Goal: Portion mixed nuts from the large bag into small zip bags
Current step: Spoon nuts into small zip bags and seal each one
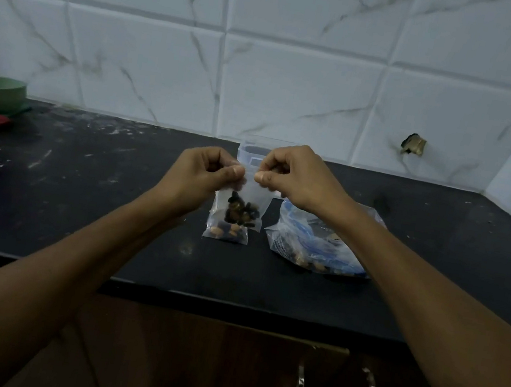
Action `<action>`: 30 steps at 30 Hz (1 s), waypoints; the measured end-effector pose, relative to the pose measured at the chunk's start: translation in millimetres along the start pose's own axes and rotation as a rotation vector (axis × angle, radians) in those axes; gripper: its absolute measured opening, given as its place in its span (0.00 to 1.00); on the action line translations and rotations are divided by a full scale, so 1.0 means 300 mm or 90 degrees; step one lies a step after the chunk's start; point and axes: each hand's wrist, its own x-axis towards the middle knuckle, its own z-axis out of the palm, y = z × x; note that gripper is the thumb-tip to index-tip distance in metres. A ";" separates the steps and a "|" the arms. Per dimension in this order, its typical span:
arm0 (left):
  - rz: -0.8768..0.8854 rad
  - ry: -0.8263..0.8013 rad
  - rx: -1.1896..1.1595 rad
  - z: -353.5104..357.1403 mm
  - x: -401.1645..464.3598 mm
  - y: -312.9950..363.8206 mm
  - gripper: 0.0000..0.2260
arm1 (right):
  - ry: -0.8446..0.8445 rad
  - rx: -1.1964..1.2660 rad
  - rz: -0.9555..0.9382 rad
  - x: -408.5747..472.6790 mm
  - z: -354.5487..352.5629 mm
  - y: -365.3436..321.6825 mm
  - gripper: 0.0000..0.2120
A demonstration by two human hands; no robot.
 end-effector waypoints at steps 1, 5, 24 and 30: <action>-0.002 0.000 -0.009 -0.001 -0.002 -0.001 0.07 | -0.002 -0.004 -0.004 -0.001 0.004 0.006 0.03; -0.042 -0.009 -0.019 -0.013 -0.005 -0.022 0.06 | 0.010 -0.051 -0.017 0.004 0.031 0.017 0.04; -0.160 0.084 0.138 -0.023 -0.005 -0.195 0.05 | 0.034 -0.040 0.114 0.019 0.239 0.108 0.01; -0.117 0.094 0.308 -0.027 -0.001 -0.230 0.10 | 0.061 -0.230 0.050 -0.019 0.272 0.085 0.16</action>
